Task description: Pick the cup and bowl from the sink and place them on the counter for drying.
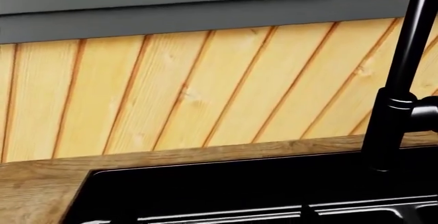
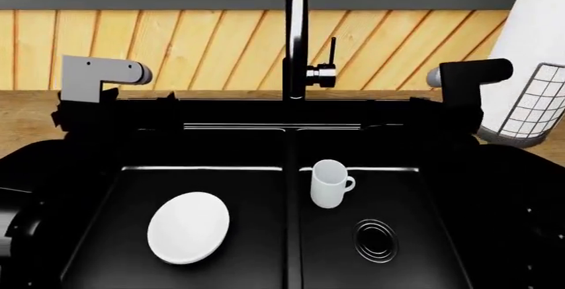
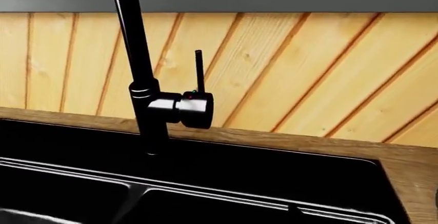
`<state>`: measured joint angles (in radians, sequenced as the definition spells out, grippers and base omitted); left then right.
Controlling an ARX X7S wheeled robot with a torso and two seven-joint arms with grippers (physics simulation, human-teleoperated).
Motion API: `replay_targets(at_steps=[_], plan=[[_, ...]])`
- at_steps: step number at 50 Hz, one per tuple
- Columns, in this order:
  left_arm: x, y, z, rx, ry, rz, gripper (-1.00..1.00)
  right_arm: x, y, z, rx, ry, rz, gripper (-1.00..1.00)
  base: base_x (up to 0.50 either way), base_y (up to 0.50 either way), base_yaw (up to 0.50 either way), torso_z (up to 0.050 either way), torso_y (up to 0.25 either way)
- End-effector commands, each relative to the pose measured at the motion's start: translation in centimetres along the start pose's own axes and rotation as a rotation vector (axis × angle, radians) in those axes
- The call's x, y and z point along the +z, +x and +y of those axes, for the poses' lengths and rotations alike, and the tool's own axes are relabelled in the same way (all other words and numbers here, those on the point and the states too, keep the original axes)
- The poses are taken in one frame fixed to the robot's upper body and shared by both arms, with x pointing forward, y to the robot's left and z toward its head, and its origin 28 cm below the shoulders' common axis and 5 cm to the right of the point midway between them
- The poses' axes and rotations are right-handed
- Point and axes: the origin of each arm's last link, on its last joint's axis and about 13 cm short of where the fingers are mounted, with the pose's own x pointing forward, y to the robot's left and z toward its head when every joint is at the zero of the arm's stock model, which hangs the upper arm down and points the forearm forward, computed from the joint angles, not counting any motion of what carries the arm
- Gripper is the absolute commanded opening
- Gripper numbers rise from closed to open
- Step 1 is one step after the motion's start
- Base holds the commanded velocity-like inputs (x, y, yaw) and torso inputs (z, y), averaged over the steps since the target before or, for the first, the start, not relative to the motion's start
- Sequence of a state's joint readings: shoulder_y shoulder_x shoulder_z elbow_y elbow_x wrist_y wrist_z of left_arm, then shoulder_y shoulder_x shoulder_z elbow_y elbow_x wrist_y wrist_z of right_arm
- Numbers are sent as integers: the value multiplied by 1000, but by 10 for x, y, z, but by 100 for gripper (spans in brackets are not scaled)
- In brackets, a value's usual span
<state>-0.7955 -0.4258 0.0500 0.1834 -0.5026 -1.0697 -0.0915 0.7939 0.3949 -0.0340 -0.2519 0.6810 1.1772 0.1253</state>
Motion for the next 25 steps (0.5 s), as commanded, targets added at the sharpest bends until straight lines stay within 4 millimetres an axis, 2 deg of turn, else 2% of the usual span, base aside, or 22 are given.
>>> replay_targets(at_steps=[1, 6, 11, 25], plan=[[-12, 2, -1, -1, -6, 24, 100, -15, 18, 12, 91, 0, 139, 100, 0, 0, 0, 0, 0], [-17, 1, 0, 1, -8, 33, 100, -24, 31, 16, 106, -5, 189, 100, 0, 0, 0, 0, 0], [-20, 0, 1, 3, -9, 40, 100, -24, 42, 18, 119, -51, 221, 100, 0, 0, 0, 0, 0], [-24, -1, 0, 10, -6, 54, 100, -37, 60, 12, 102, -81, 278, 100, 0, 0, 0, 0, 0]])
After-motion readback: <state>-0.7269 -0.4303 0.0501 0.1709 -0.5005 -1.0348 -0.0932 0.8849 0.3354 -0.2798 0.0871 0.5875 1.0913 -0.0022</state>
